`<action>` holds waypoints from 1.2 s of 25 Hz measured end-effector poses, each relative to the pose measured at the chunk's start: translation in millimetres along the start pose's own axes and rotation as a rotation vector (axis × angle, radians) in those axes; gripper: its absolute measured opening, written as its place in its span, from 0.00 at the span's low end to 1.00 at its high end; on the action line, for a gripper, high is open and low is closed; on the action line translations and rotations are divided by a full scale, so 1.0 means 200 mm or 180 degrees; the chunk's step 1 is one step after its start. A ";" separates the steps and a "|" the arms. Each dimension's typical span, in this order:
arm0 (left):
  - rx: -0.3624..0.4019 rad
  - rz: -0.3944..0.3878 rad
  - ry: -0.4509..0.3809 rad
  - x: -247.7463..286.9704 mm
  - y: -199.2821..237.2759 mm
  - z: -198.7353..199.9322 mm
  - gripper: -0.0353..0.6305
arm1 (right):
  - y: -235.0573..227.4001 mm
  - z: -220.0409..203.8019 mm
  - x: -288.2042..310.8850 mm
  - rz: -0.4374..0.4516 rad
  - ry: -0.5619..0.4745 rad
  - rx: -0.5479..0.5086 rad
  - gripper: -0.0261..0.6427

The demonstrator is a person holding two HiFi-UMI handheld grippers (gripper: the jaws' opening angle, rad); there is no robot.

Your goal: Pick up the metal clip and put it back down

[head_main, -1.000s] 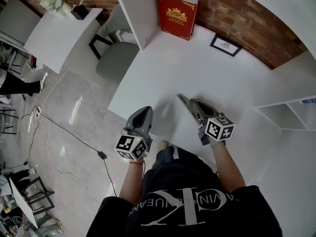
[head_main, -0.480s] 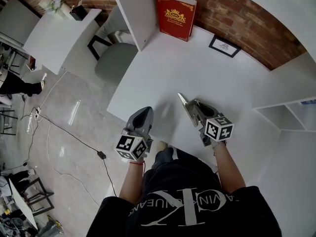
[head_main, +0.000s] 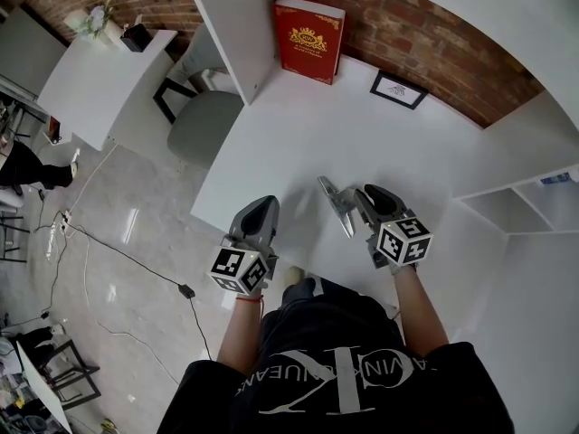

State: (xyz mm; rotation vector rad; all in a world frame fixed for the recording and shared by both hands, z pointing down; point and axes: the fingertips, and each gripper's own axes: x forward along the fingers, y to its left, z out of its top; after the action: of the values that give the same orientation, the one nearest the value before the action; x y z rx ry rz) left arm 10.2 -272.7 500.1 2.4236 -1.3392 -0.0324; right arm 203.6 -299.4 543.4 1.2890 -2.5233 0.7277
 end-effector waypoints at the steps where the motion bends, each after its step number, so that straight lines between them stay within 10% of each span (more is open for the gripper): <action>1: 0.0007 -0.0013 -0.0007 0.00 0.00 0.01 0.07 | 0.00 0.03 -0.01 -0.0004 -0.0055 -0.0021 0.21; 30: 0.0324 -0.0235 -0.0445 0.07 -0.11 0.36 0.07 | 0.08 0.49 -0.35 -0.0334 -0.0891 -0.0645 0.07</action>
State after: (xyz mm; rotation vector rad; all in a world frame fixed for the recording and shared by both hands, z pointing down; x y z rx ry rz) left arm 22.1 -296.2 427.6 2.5978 -1.3396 -0.1594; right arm 235.0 -293.0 426.5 1.5262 -2.6308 0.2759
